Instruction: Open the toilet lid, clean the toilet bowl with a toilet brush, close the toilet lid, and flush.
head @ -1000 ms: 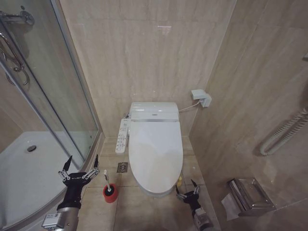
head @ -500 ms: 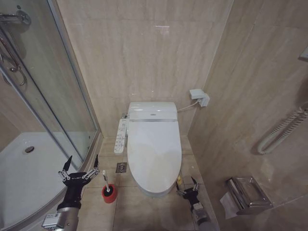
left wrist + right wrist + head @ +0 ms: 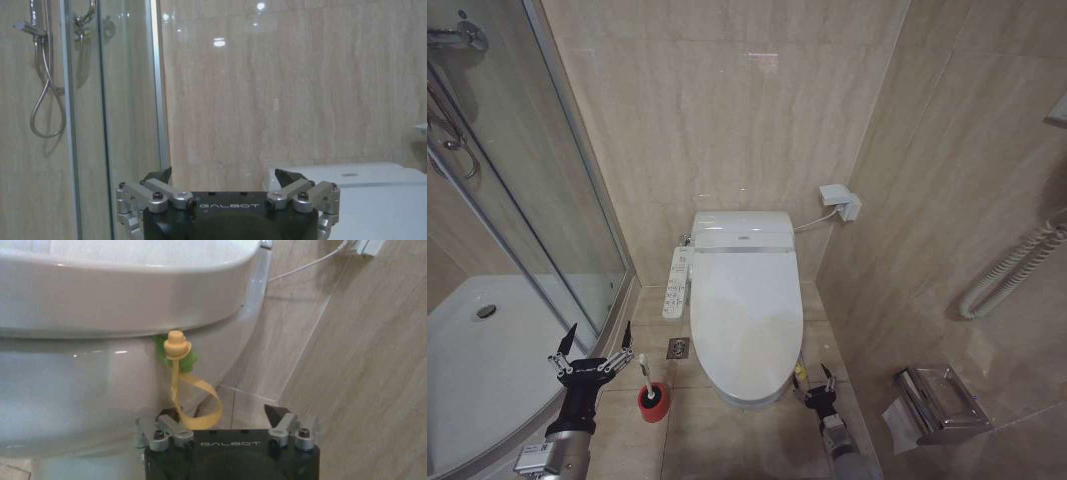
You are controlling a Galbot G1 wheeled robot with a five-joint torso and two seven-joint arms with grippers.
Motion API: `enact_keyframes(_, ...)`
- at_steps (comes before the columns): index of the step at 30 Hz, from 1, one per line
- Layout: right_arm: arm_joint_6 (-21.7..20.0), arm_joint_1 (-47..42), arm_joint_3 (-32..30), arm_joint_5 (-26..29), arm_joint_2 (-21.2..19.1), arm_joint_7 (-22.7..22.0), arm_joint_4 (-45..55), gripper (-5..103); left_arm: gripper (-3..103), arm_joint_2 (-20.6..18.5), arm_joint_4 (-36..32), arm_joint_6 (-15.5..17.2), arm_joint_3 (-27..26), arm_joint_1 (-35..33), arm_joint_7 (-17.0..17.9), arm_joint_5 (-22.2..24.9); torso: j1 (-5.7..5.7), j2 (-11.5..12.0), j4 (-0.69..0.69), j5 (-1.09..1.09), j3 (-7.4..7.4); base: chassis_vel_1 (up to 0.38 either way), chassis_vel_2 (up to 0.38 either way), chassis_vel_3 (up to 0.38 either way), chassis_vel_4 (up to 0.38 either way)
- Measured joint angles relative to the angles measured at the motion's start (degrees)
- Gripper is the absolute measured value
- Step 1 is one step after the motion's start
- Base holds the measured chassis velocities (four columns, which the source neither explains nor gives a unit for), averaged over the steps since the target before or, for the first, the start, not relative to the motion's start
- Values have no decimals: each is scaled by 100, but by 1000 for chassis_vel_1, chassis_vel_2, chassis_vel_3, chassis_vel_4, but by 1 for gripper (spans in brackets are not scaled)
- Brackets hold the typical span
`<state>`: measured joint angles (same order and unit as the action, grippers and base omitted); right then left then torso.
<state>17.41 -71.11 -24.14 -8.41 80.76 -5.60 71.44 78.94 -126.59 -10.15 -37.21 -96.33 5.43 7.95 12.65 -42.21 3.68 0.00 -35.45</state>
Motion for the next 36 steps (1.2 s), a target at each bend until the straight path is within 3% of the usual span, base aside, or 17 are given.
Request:
enact_keyframes(6, 21, 90, 2, 4, 19, 6, -64, 83, 100, 0, 0, 0, 0, 0, 0, 0, 0, 0, -3, 0, 1, 0, 0, 0, 0)
enact_keyframes(7, 26, 96, 4, 4, 20, 9, -68, 55, 100, 0, 0, 0, 0, 1, 0, 0, 0, 0, -3, 0, 1, 0, 0, 0, 0)
enact_keyframes(14, 53, 113, 20, 14, -4, 48, -61, 55, 100, 0, 0, 0, 0, 0, 0, 0, 0, 0, -6, 2, 1, 0, 0, 0, 0)
enact_keyframes(15, 60, 114, 20, 15, -13, 60, -55, 28, 100, 0, 0, 0, 0, 1, 0, 0, 0, 0, -7, 2, 1, 0, 0, 0, 0)
enact_keyframes(20, 101, 79, -15, 14, -58, 107, -29, 28, 100, 0, 0, 0, 0, 0, 0, 0, 0, 0, -7, 3, 1, 0, 0, 0, 0)
enact_keyframes(21, 109, 62, -48, 14, -76, 112, -22, 3, 100, 0, 0, 0, 0, 1, 0, 0, 0, 0, -5, 1, 1, 0, 0, 0, 0)
enact_keyframes(36, -9, -85, -323, 130, -216, -64, 266, 1, 100, 0, 0, 0, 0, 1, 0, 0, 0, 0, -2, 1, 0, 0, 0, 0, 0)
